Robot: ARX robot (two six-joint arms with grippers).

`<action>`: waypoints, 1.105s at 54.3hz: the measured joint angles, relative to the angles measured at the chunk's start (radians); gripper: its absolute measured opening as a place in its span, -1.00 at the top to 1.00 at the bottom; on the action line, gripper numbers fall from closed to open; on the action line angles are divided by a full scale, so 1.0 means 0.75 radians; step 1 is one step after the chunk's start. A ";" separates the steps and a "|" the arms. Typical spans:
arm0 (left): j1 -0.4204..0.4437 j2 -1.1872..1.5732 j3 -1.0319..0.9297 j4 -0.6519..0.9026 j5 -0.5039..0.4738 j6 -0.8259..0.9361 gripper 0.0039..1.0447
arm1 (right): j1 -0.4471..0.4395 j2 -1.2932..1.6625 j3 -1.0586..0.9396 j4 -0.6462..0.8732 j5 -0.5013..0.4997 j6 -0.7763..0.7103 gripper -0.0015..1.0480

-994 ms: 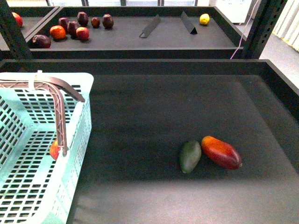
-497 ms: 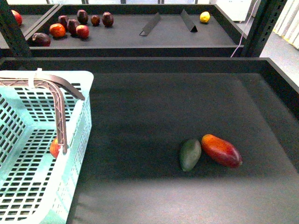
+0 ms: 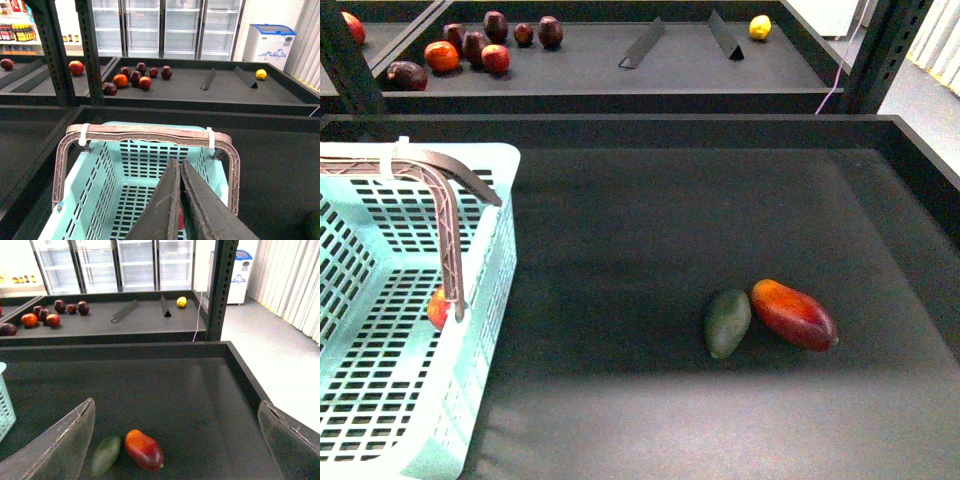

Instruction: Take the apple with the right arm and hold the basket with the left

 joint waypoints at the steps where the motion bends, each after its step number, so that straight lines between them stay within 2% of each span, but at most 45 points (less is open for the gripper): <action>1: 0.000 0.000 0.000 0.000 0.000 0.000 0.94 | 0.000 0.000 0.000 0.000 0.000 0.000 -0.83; 15: 0.000 0.000 0.000 0.000 0.000 0.000 0.94 | 0.000 0.000 0.000 0.000 0.000 0.000 -0.83; 17: 0.000 0.000 0.000 0.000 0.000 -0.001 0.87 | 0.000 0.000 0.000 0.000 0.000 0.000 -0.83; 33: 0.000 0.000 0.000 0.000 0.000 -0.001 -0.12 | 0.000 0.000 0.000 0.000 0.000 0.000 -0.83; 37: 0.000 0.000 0.000 0.000 0.000 -0.001 -0.40 | 0.000 0.000 0.000 0.000 0.000 0.000 -0.83; 39: 0.000 0.000 0.000 0.000 0.000 -0.001 -0.60 | 0.000 0.000 0.000 0.000 0.000 0.000 -0.83; 44: 0.000 0.000 0.000 0.000 0.000 0.000 -0.89 | 0.000 0.000 0.000 0.000 0.000 0.000 -0.83; 60: 0.000 0.000 0.000 0.000 0.000 0.003 -0.87 | 0.000 0.000 0.000 0.000 0.000 0.000 -0.83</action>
